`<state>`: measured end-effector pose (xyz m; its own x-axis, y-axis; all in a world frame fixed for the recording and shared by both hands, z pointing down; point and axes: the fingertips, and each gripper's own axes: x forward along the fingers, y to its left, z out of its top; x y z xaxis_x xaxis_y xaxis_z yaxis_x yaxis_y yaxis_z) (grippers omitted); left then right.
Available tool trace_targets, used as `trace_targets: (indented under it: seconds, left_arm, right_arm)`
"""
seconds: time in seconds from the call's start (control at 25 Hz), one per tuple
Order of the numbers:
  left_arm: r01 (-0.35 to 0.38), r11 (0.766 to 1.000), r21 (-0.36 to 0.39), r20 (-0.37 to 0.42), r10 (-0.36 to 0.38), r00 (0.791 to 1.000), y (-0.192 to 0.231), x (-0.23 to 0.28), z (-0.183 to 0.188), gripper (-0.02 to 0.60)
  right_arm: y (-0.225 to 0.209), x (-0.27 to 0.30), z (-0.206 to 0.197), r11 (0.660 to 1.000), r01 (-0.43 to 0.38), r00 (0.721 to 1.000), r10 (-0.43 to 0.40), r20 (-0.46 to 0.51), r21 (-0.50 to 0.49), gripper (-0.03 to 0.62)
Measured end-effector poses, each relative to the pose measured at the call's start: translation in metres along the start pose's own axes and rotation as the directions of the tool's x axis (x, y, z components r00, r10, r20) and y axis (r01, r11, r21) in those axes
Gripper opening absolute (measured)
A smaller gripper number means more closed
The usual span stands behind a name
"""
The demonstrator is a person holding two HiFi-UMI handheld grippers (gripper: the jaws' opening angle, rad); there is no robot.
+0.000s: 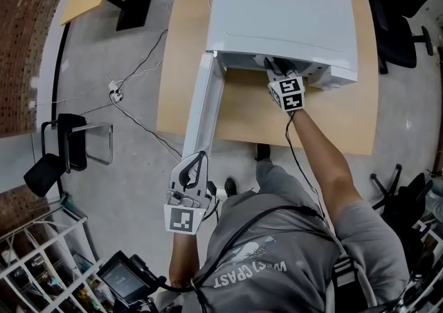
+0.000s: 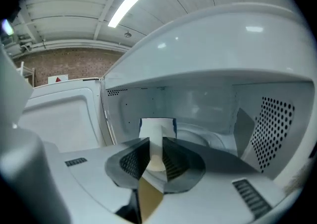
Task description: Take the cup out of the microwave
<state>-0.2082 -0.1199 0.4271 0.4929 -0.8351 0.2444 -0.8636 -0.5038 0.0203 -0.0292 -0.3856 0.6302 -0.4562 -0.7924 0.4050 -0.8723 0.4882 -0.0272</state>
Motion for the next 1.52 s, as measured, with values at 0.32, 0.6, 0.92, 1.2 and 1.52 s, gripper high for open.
trace_targets:
  seconds: [0.32, 0.6, 0.92, 1.2, 1.52]
  left_arm:
    - [0.001, 1.000, 0.005, 0.003, -0.001, 1.000, -0.001, -0.017, -0.001, 0.026]
    - [0.010, 1.000, 0.010, 0.023, -0.010, 1.000, -0.007, -0.028, 0.000, 0.026]
    - [0.013, 1.000, 0.021, 0.054, -0.015, 0.998, -0.007, -0.059, 0.006, 0.026]
    - [0.022, 0.999, 0.027, 0.093, -0.025, 0.995, -0.009, -0.098, 0.004, 0.026]
    - [0.016, 0.999, 0.038, 0.118, -0.020, 0.993, -0.006, -0.144, 0.004, 0.026]
  right_arm:
    - [0.012, -0.020, -0.004, 1.000, 0.003, 1.000, -0.003, 0.016, 0.012, 0.074]
    - [0.022, -0.037, 0.003, 1.000, 0.001, 0.999, -0.002, 0.039, 0.006, 0.074]
    - [0.047, -0.068, 0.016, 1.000, 0.000, 0.998, 0.001, 0.057, -0.013, 0.072]
    - [0.078, -0.100, 0.025, 1.000, 0.008, 0.997, -0.006, 0.078, -0.026, 0.067]
    - [0.104, -0.135, 0.033, 0.999, 0.017, 0.995, -0.014, 0.102, -0.035, 0.066]
